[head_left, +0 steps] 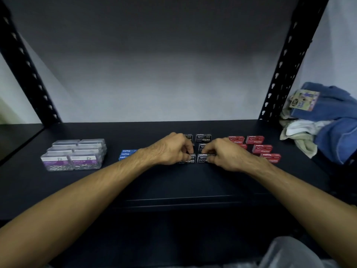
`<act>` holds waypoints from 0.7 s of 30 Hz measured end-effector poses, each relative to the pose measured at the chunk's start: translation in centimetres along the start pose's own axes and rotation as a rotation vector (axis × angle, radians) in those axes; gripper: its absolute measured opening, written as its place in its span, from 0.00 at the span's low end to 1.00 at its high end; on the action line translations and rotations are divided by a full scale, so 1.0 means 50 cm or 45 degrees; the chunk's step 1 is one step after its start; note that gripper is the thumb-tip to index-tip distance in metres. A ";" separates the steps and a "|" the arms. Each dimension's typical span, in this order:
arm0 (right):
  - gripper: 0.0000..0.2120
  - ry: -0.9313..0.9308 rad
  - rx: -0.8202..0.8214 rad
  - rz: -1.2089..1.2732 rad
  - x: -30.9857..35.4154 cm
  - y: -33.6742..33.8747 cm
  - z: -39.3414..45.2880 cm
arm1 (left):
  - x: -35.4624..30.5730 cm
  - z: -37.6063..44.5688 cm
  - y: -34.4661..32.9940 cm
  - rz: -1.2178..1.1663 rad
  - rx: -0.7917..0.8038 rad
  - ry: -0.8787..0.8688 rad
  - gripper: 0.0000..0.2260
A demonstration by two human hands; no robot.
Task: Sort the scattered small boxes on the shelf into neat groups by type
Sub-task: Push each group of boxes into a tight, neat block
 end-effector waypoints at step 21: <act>0.13 -0.042 0.006 0.053 0.008 -0.005 0.007 | 0.009 0.002 0.002 0.008 -0.010 -0.034 0.08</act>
Point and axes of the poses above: each hand's wrist, its own z-axis towards the middle knuckle, its own y-axis out of the back of the hand, x = y × z, the point moved 4 cm from there along z, towards the middle knuckle, and after that the axes turned 9 degrees about -x, right-handed, at the moved point
